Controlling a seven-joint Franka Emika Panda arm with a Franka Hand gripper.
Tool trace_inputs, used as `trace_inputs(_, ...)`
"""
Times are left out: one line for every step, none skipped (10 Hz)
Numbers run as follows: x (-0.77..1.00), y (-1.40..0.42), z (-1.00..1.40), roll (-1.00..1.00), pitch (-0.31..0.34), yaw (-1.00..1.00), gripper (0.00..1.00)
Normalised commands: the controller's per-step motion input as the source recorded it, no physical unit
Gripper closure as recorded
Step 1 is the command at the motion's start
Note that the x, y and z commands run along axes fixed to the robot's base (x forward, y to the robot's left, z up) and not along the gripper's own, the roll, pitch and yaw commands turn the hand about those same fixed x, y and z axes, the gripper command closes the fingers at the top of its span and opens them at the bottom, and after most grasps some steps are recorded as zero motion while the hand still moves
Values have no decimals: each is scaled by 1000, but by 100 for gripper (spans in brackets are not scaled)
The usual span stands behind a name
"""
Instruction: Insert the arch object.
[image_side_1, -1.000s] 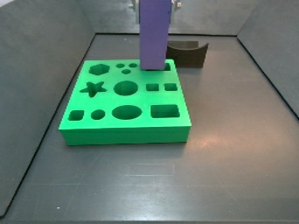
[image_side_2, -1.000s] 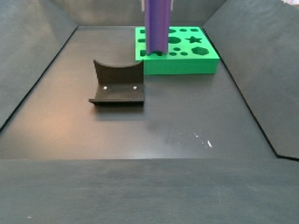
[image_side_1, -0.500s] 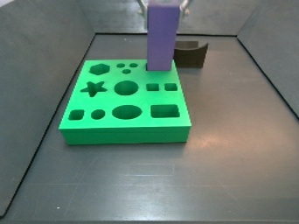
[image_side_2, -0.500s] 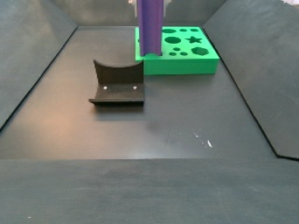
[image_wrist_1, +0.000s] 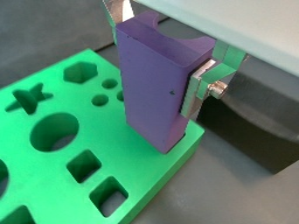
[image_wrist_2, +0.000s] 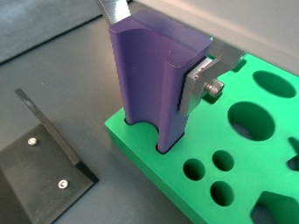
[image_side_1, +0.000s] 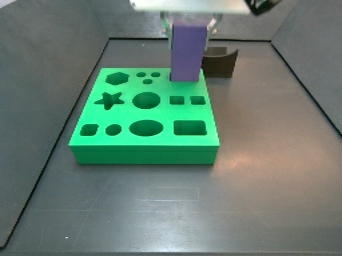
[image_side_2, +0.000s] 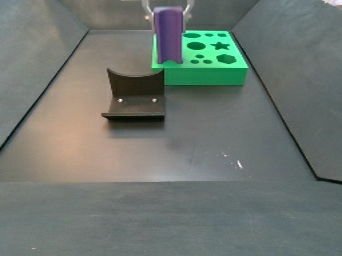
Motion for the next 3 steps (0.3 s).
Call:
trace_inputs(29,0,-329,-66,0,-34,100)
trace_inputs(0,0,0,-31,0,0,100)
trace_inputs(0,0,0,0,0,0,100)
